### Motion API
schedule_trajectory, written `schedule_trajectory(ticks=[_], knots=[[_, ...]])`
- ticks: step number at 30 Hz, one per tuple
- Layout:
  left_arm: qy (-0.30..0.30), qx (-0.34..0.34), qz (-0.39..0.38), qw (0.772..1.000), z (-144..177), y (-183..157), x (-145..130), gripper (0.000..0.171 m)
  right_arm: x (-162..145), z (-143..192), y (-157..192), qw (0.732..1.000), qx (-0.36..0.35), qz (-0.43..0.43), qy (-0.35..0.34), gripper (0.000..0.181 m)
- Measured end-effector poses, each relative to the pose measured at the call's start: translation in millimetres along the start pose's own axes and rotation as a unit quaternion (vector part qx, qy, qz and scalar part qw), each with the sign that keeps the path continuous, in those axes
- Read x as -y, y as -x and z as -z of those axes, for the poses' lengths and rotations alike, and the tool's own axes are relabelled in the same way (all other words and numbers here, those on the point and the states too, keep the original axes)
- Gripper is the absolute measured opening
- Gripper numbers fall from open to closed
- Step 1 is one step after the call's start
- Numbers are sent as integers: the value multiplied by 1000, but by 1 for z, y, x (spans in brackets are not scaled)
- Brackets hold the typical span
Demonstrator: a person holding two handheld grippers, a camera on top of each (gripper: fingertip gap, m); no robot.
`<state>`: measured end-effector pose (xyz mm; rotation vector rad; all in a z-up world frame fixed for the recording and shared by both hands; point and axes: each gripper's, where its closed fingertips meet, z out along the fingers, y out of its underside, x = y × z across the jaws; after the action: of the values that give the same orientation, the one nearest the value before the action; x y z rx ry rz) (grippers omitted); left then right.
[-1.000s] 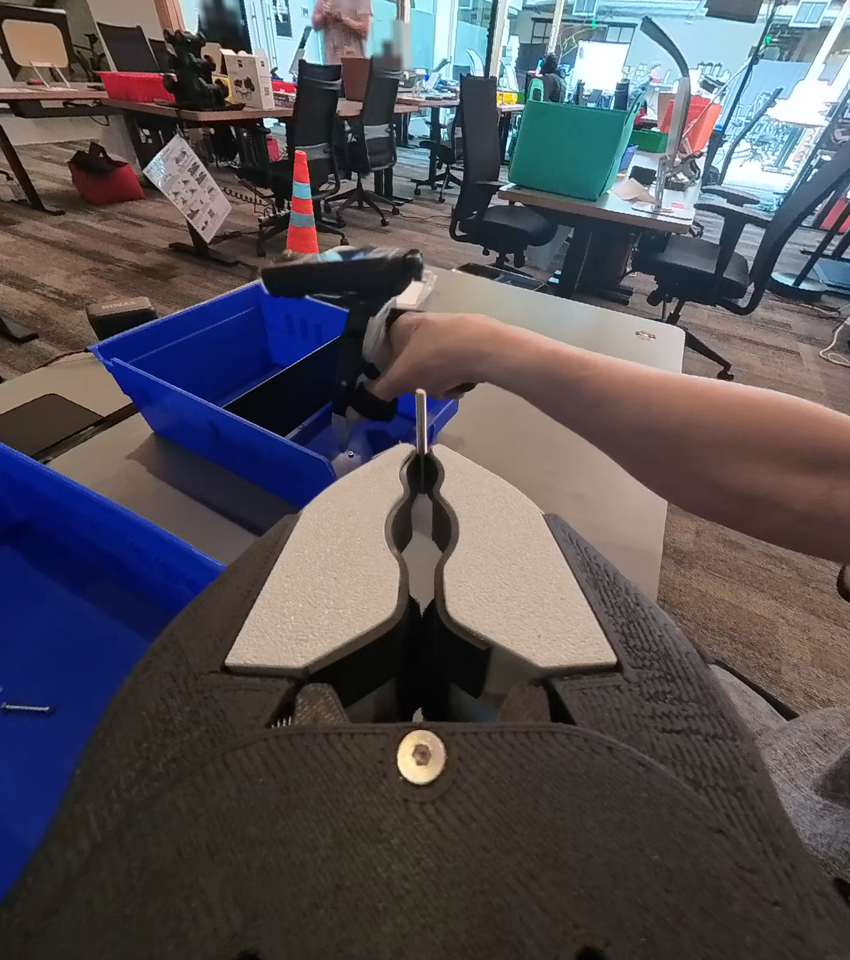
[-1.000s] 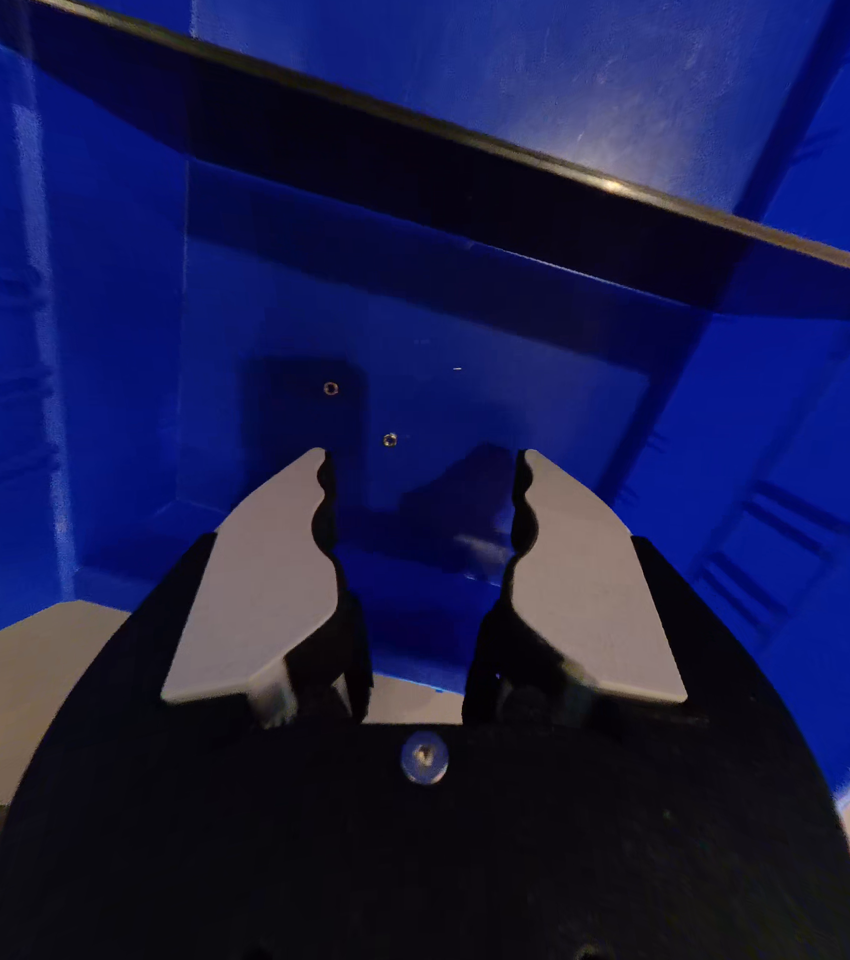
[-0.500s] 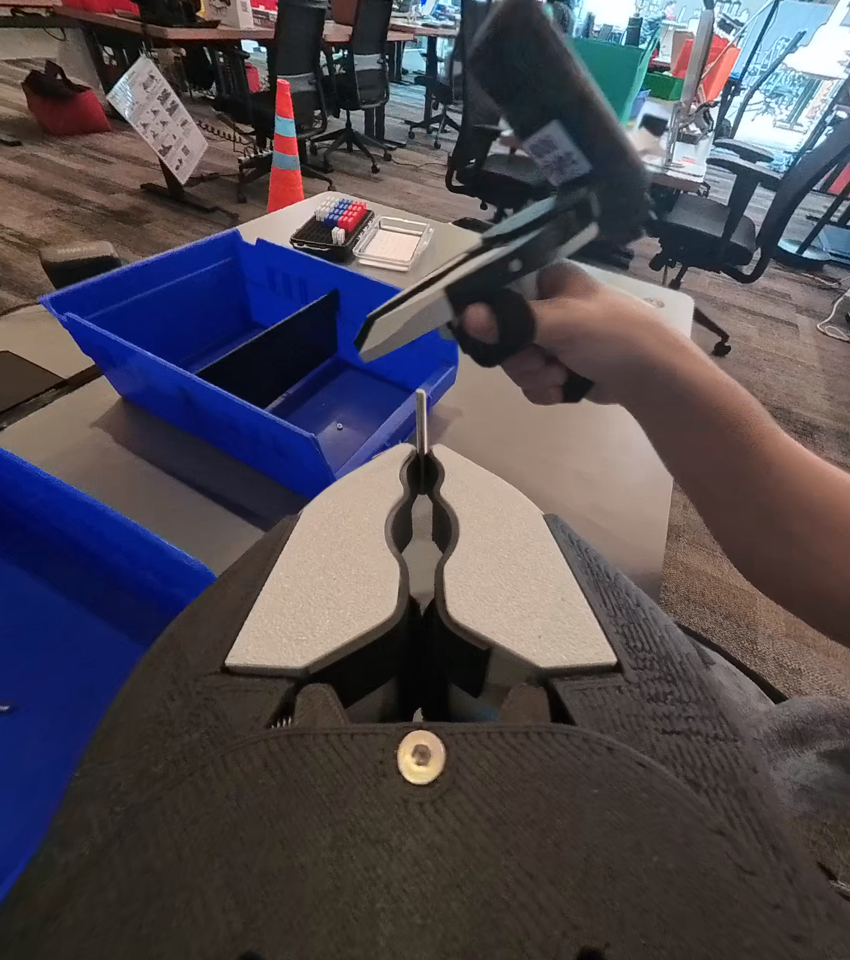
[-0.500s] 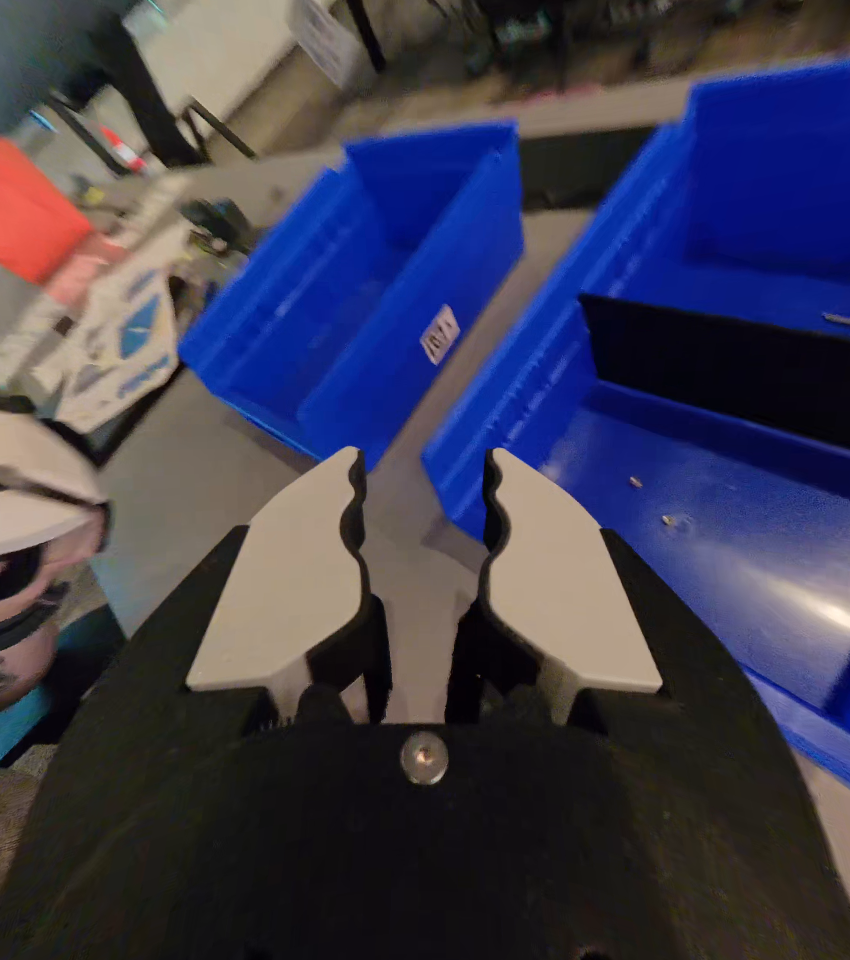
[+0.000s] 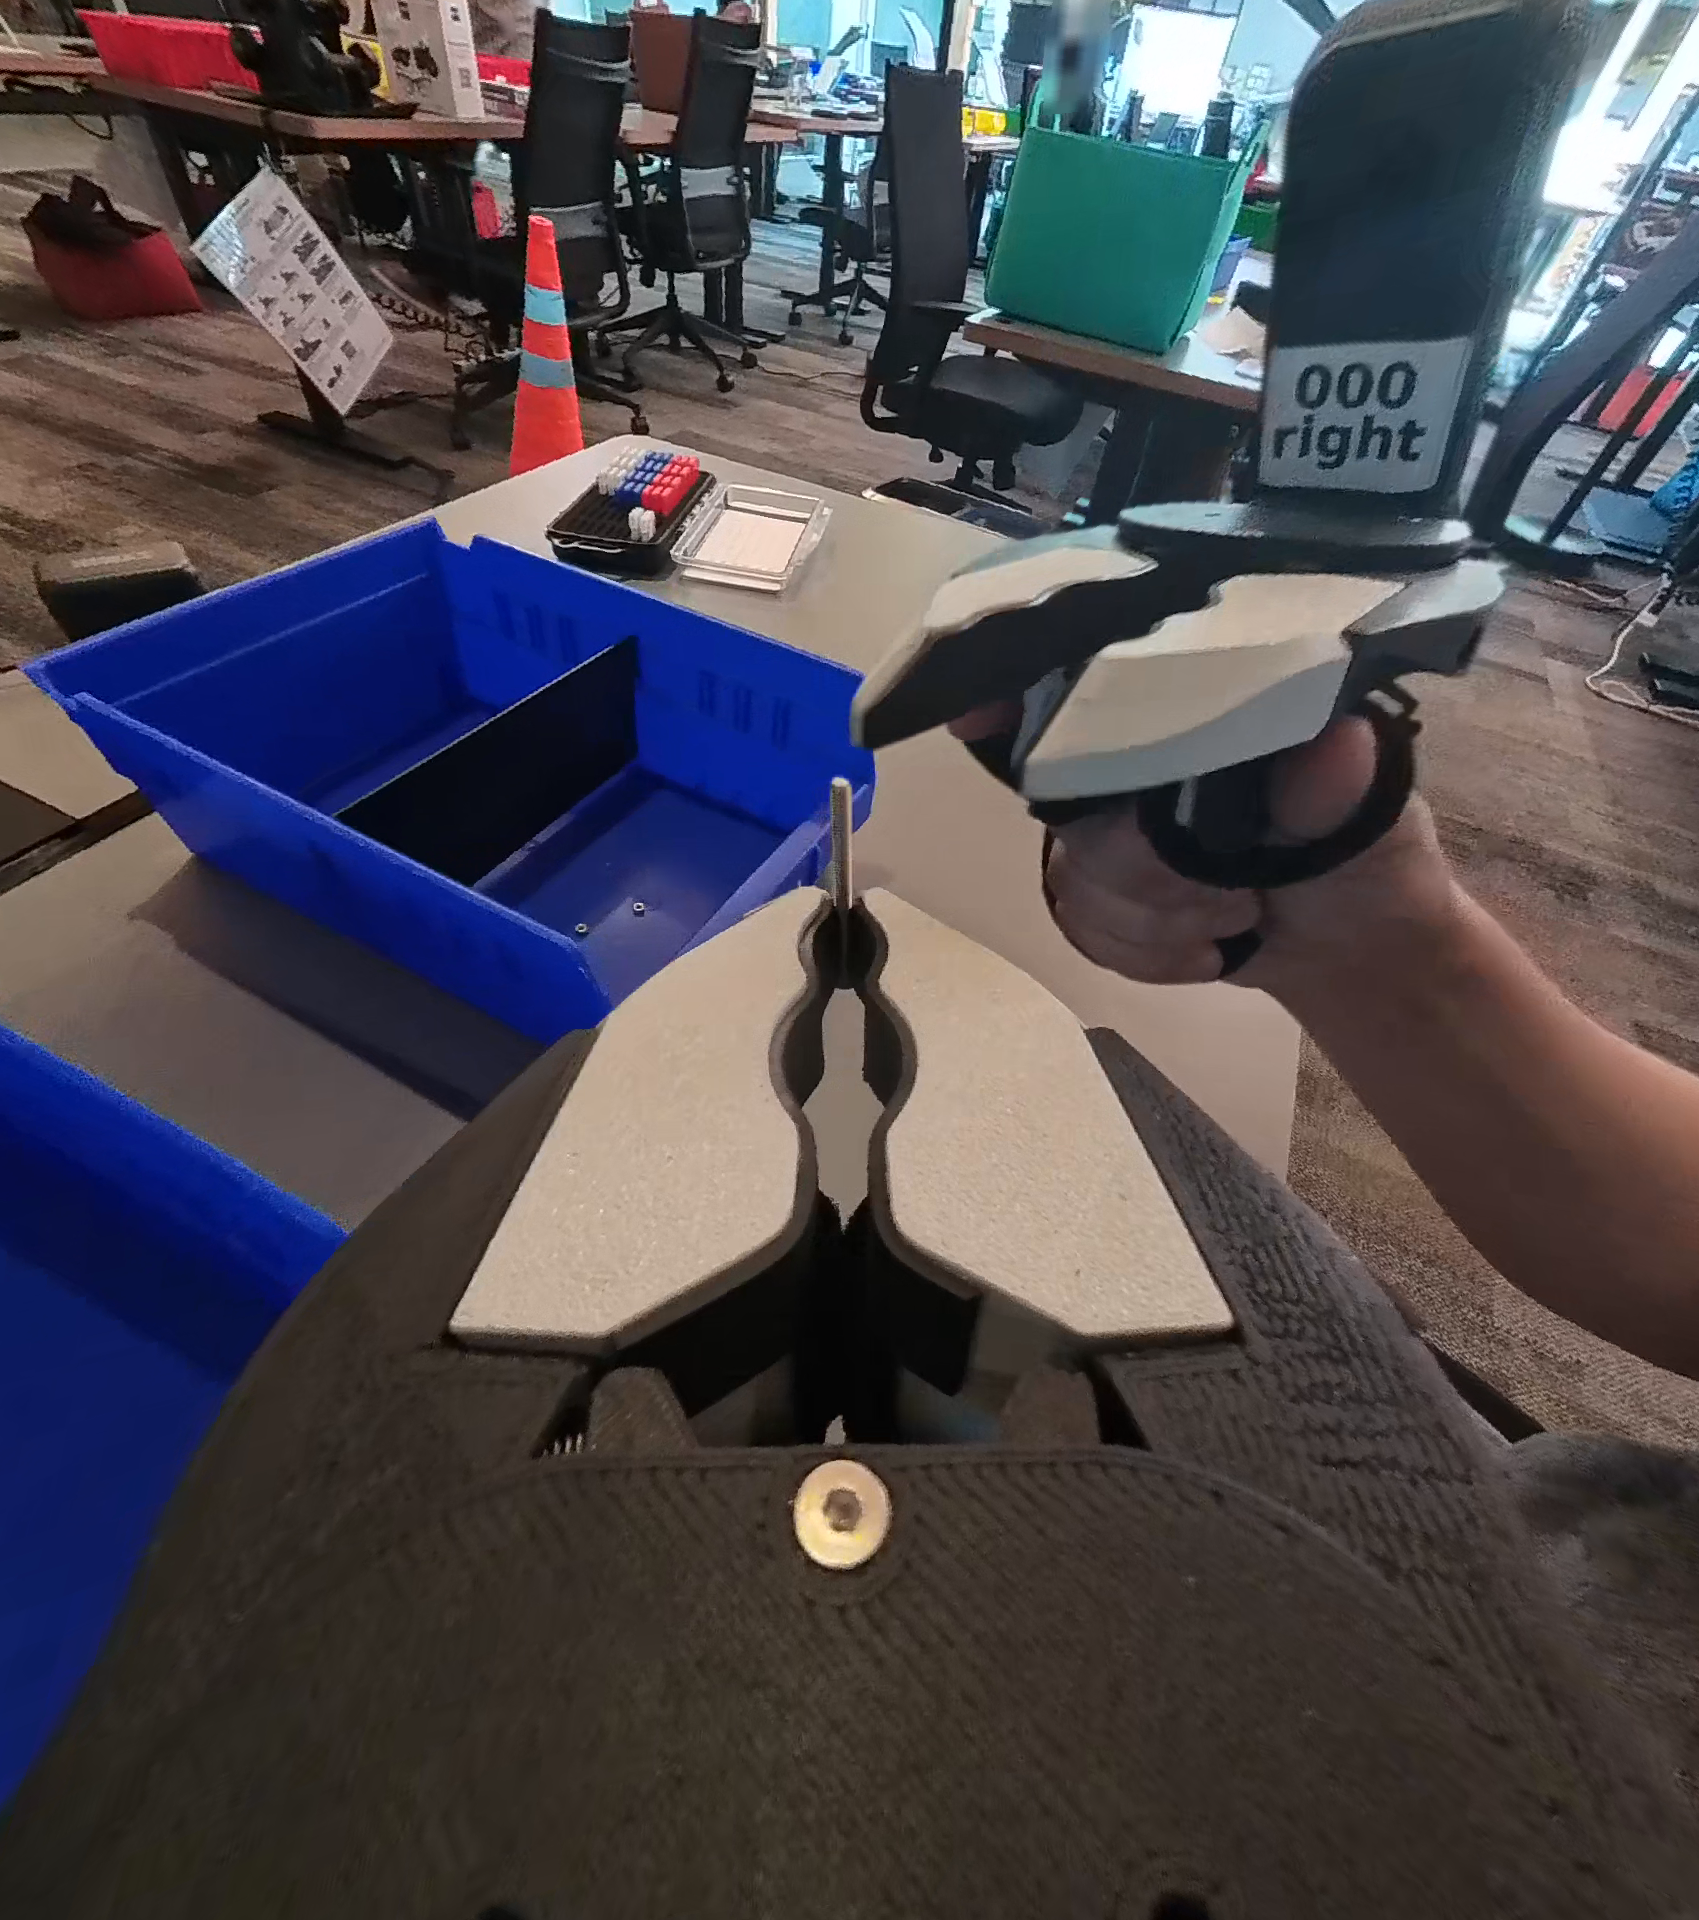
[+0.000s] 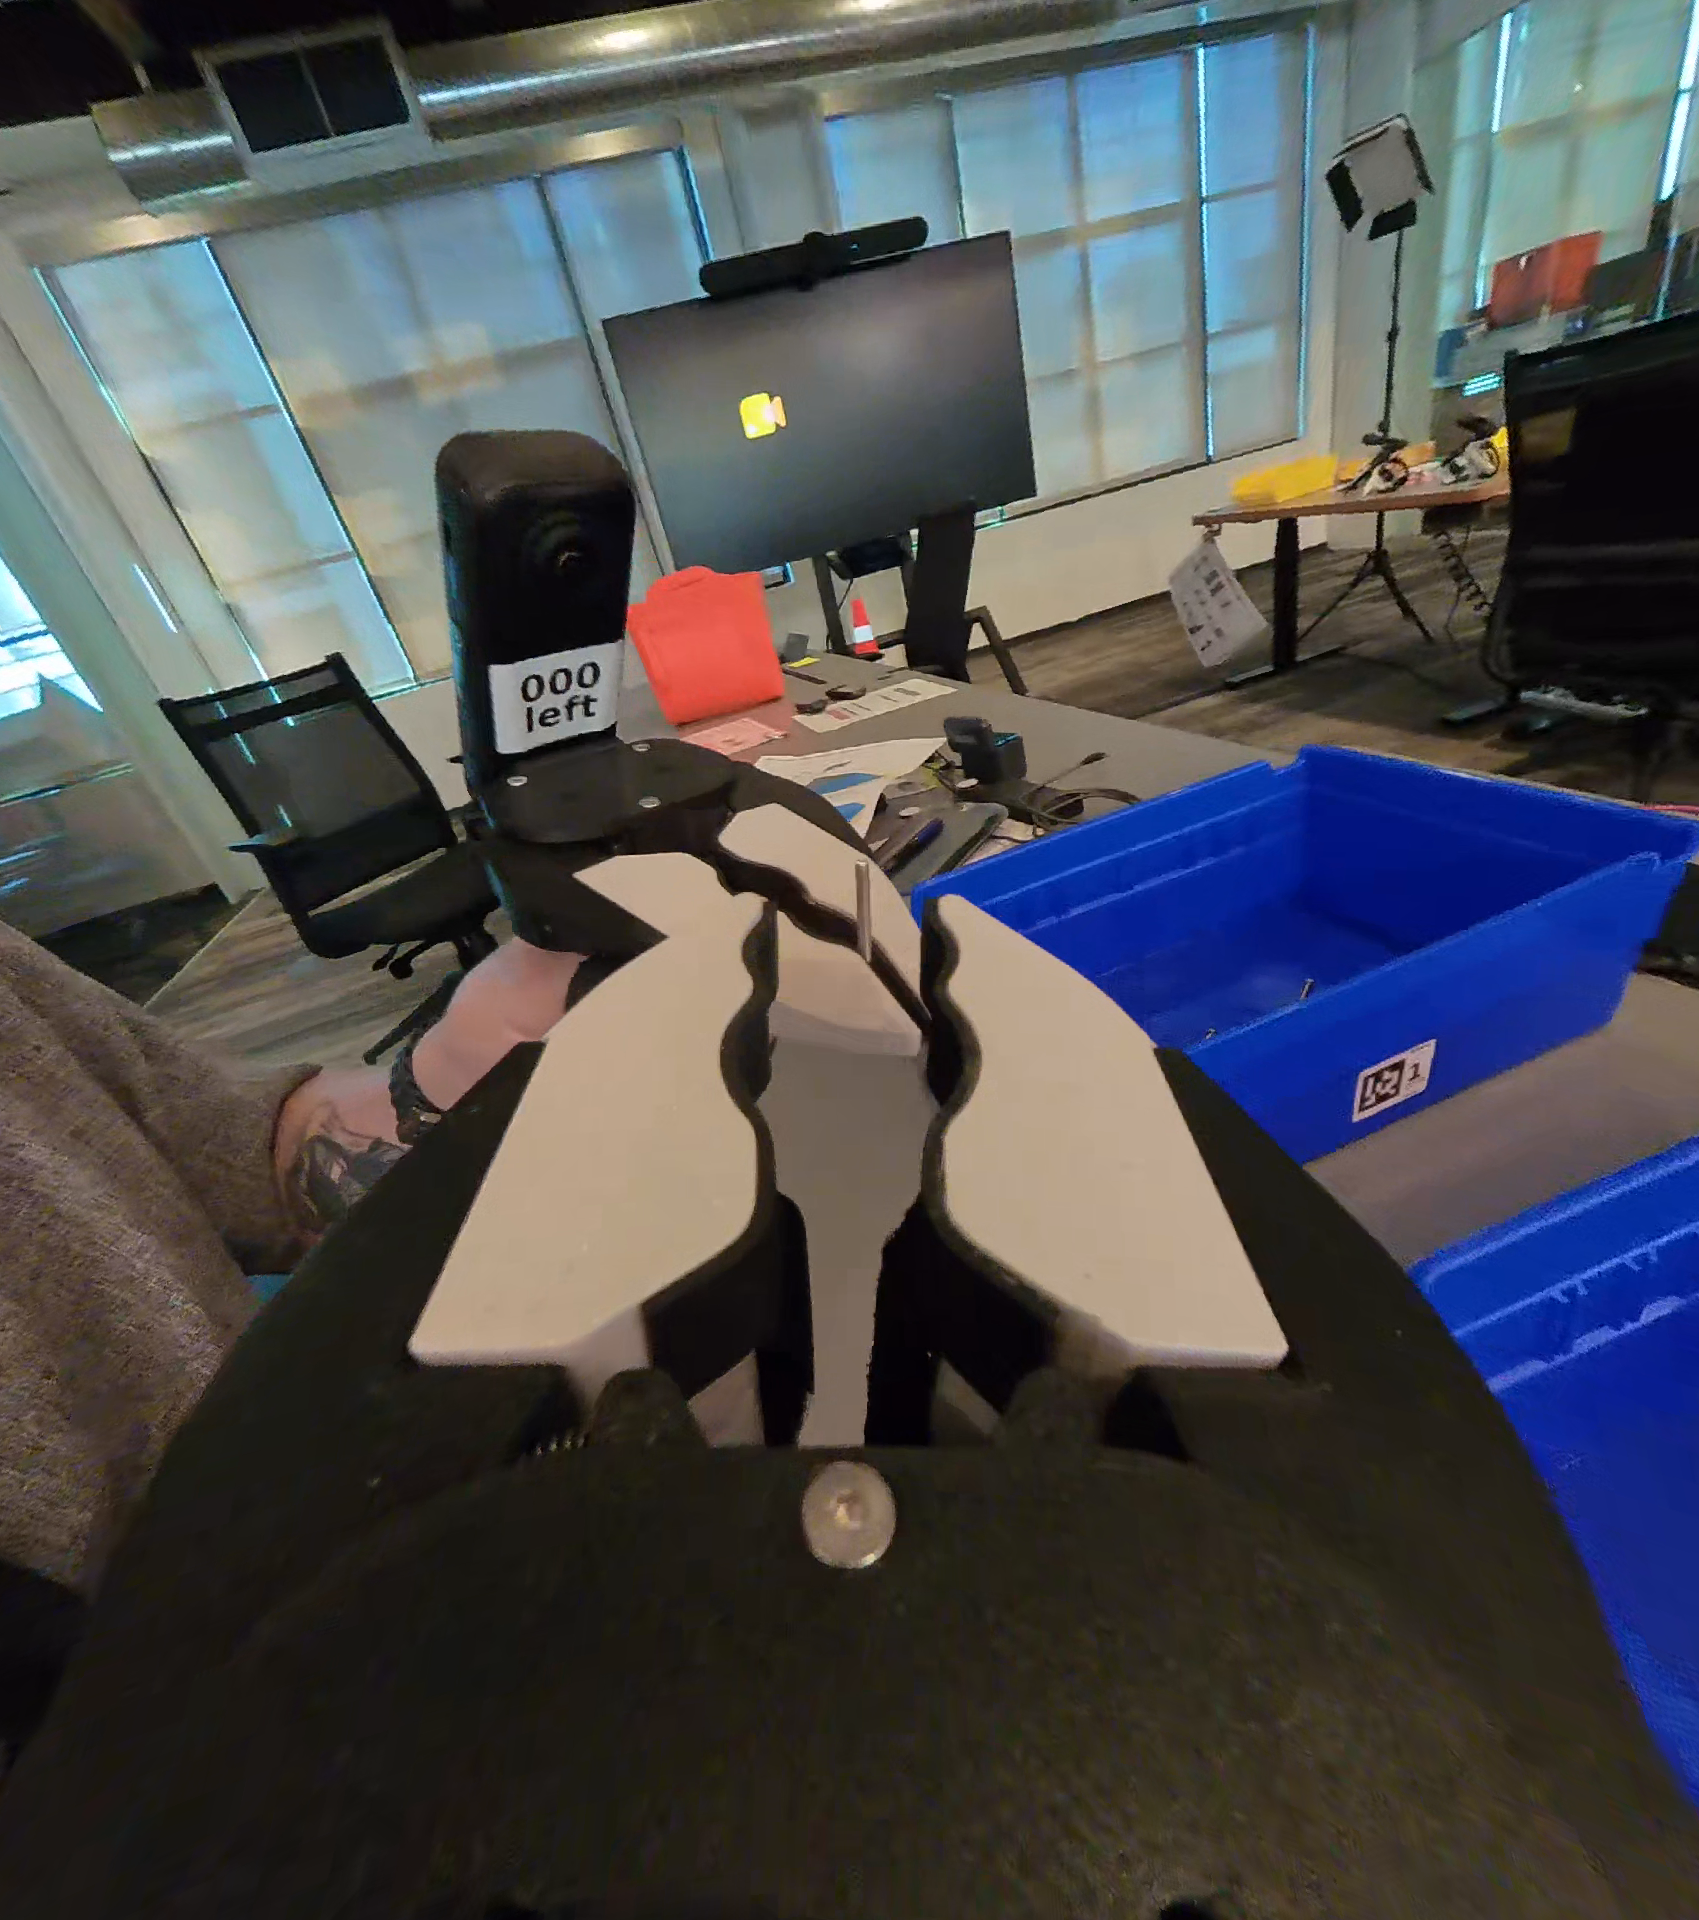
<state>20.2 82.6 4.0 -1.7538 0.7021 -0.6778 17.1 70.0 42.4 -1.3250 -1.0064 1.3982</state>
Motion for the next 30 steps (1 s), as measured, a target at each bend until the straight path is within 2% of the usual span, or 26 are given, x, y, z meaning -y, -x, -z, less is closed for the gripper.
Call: schedule_trajectory(ticks=[14, 20, 30], knots=[[2, -3, -16, 1000, 7, -13, -2, 2, -16, -20, 10, 998, 40, 8, 43, 16], [0, -1, -11, 1000, 10, -10, -4, 2, -19, -25, 12, 998, 36, 24, 42, 2], [-10, -14, 22, 1000, 11, -11, -4, 3, -19, -27, 12, 998, 23, 49, 44, 2]])
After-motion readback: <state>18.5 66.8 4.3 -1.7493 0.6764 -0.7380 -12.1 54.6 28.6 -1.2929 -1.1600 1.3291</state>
